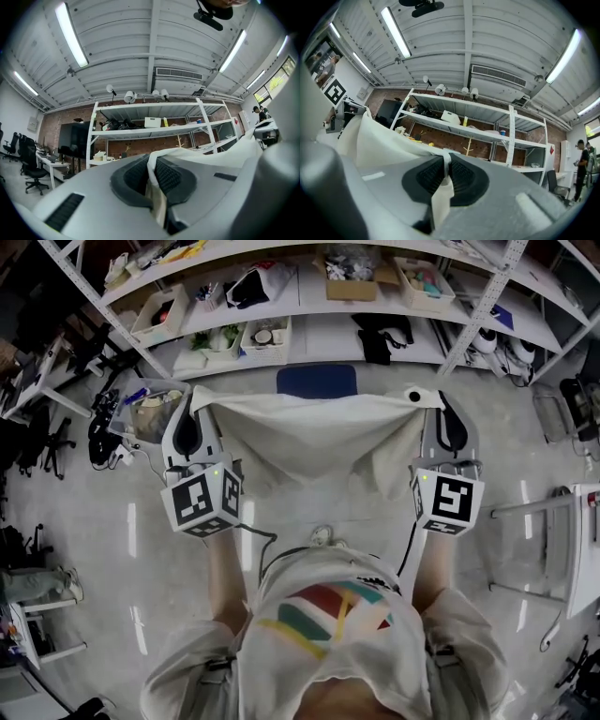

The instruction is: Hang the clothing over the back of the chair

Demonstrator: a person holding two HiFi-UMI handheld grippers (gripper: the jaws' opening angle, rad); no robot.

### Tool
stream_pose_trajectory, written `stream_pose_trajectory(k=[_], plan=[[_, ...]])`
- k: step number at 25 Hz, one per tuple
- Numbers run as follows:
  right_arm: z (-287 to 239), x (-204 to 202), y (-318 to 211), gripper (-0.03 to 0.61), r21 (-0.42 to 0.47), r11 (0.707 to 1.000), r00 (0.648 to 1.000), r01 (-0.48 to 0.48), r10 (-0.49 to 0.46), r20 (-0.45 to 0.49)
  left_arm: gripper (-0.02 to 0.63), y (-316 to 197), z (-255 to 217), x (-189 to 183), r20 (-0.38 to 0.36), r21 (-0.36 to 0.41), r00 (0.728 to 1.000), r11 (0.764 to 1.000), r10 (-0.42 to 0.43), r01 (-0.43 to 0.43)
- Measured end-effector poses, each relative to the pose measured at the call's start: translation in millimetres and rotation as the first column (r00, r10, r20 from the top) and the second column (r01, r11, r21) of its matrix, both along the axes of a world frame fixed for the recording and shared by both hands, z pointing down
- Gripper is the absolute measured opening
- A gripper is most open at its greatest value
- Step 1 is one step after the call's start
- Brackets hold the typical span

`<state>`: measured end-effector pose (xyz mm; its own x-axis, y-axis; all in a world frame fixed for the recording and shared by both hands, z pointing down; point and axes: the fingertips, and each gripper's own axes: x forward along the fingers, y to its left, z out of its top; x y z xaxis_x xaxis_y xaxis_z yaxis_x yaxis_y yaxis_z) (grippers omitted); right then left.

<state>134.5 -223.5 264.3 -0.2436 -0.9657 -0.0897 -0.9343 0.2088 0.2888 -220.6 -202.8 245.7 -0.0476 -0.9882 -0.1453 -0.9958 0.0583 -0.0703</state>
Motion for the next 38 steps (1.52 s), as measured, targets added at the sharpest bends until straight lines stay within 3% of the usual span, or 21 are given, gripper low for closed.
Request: stream_pose_trajectory(k=[6, 13, 23, 29, 38], plan=[[-88.4, -4.6, -26.2, 0.014, 0.155, 0.987, 0.999, 0.036, -0.032, -0.028, 0.018, -25.0, -79.3, -8.8, 0.044, 0.116, 0.999, 0.993, 0.02, -0.025], [-199.8, -6.2, -52.9, 0.014, 0.329, 0.942, 0.995, 0.069, -0.039, -0.097, 0.018, -50.9, -180.8, -11.9, 0.133, 0.257, 0.991, 0.964, 0.025, -0.059], [-303.9, -19.4, -83.5, 0.014, 0.406, 0.91, 0.992, 0.086, -0.038, -0.124, 0.018, -85.4, -290.2, -21.9, 0.152, 0.323, 0.986, 0.939, 0.073, -0.119], [-298.8, -17.3, -101.7, 0.014, 0.394, 0.916, 0.988, 0.067, -0.007, -0.152, 0.018, -99.4, -290.6, -21.1, 0.143, 0.338, 0.988, 0.935, 0.06, -0.105], [-229.3, -25.0, -143.6, 0.014, 0.254, 0.966, 0.978, 0.045, 0.009, -0.207, 0.018, -144.1, -218.2, -27.5, 0.109, 0.195, 0.989, 0.974, 0.098, -0.118]])
